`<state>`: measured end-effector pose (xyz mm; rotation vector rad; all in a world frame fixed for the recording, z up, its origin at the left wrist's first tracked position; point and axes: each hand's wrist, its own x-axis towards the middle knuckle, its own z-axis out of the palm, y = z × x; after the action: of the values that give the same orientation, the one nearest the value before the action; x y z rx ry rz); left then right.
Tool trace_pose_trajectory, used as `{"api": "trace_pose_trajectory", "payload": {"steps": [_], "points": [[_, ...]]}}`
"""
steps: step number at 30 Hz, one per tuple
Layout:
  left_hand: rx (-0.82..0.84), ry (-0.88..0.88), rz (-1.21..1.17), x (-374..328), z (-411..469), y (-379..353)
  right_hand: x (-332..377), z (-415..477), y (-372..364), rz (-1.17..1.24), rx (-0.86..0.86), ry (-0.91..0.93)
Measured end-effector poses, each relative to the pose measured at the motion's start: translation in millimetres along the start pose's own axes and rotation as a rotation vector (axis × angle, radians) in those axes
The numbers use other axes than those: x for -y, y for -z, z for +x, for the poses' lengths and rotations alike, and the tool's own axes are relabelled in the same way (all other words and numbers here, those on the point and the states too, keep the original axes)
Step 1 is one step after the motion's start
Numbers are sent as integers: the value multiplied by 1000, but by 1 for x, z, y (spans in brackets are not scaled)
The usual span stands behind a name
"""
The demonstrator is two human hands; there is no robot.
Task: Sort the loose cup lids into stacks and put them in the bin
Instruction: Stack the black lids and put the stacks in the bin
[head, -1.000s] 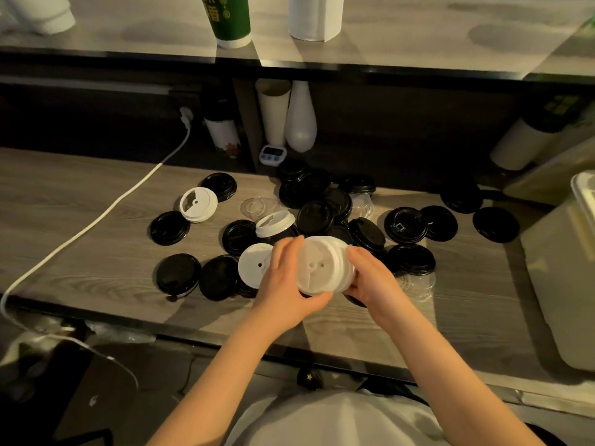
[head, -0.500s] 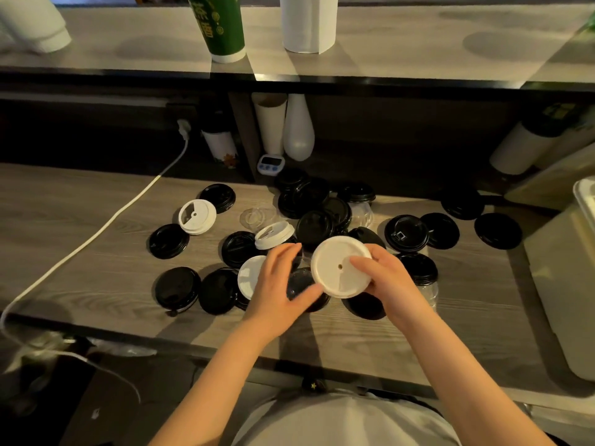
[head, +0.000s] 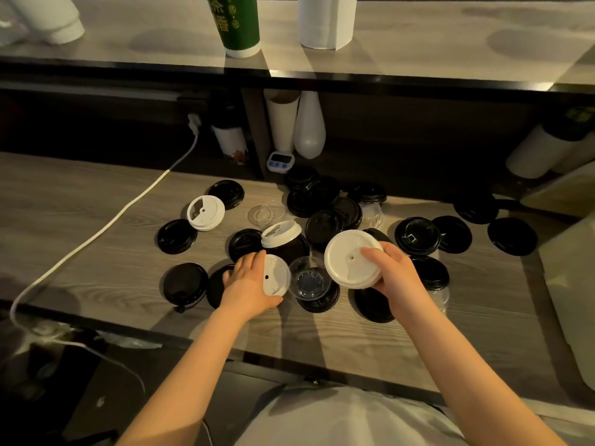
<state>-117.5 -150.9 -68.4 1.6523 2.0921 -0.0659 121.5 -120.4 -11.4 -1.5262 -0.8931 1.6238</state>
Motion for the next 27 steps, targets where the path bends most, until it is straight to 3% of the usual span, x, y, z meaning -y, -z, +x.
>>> {"api": "trace_pose_trajectory", "payload": {"steps": [8,17,22,27], "points": [[-118,34,-162,-3,-28,15,-2,0,-5,22,12,-24],[-145,-209,-607,-58,-54,49,5,-5,-8,-50,87,13],[-42,-250,-595,-86,-56,50,11,-8,-4,-19,192,16],[-70,-269,-606,-101,-57,47,12,-11,2,45,281,5]]}}
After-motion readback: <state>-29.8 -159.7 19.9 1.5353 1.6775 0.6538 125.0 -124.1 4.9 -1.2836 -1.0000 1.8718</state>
